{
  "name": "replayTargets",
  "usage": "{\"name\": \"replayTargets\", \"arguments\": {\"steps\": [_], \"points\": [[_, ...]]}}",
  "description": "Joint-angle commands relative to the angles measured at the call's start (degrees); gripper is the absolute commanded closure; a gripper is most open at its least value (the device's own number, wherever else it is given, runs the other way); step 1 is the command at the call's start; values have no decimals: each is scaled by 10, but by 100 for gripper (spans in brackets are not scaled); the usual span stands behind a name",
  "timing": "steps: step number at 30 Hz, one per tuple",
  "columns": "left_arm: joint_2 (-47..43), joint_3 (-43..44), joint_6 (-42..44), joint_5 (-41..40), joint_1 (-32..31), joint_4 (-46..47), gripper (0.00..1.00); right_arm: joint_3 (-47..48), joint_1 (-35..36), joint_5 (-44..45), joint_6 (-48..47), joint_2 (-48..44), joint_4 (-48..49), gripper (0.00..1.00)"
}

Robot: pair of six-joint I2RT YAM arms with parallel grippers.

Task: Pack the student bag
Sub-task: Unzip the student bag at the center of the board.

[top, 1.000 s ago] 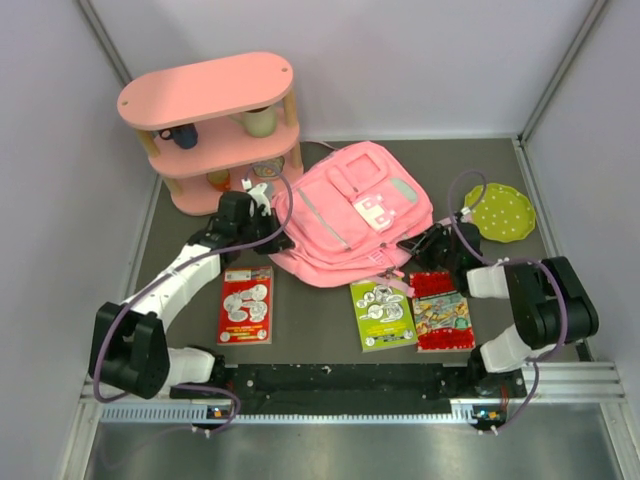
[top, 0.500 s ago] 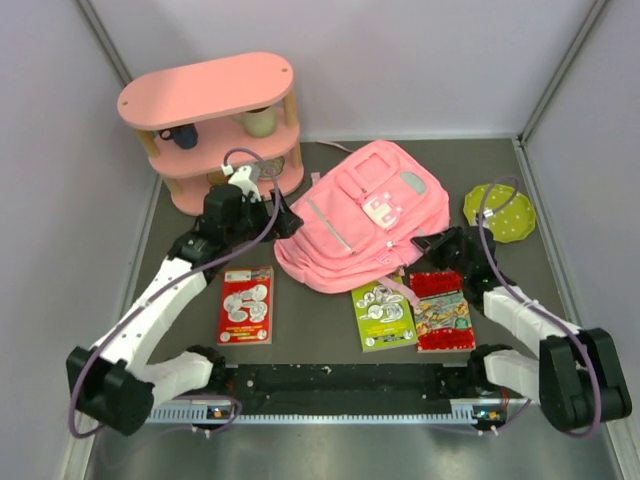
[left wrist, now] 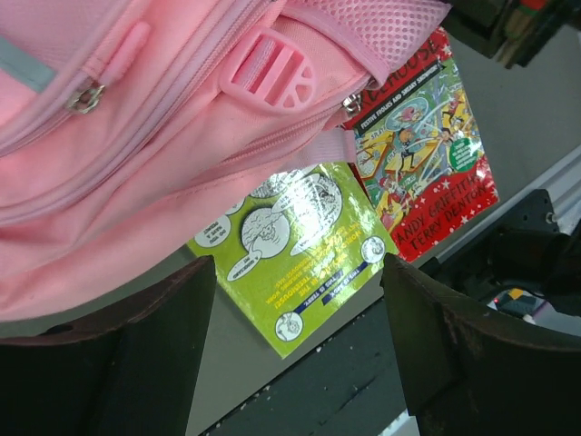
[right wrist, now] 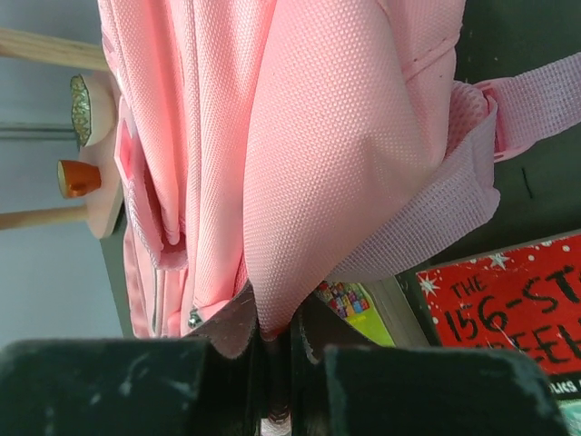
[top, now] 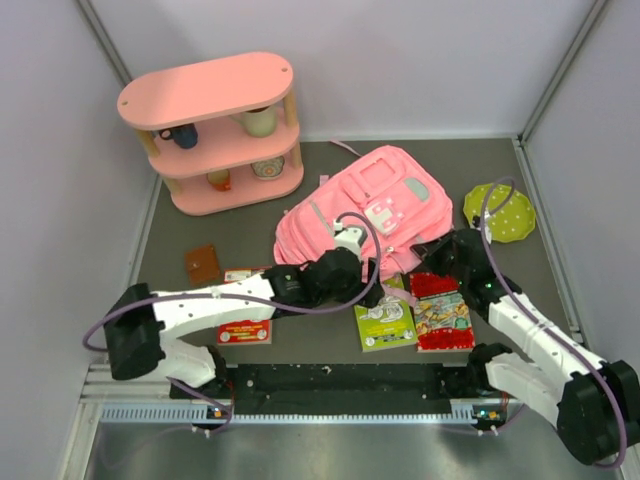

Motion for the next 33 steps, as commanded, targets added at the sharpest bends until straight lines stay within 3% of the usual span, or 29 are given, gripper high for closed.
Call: {"name": "replayTargets", "arguments": {"steps": [1,6,9,17,28,30,33], "points": [[43,-5,-34,-45,-29,126,23,16,15,-6,-27,-46,-8,100],[104,0,-52,-76,-63,156,25,38,19,-20,-62,-63,-68,100],[127,-10,-54,-55,-66,229,27,34,21,-23,-64,-72,-74,100],[198,25,-70,-106,-69,240,30,31,22,-52,-57,-102,-95,100],[231,49,-70,-203,-70,290,39,34,25,-71,-46,-119,-104,100],[233,51,-65,-224,-71,302,44,36,25,-71,-48,-120,-109,100],[233,39,-39,-239,-71,356,45,35,24,-81,-49,-123,-111,100]]}}
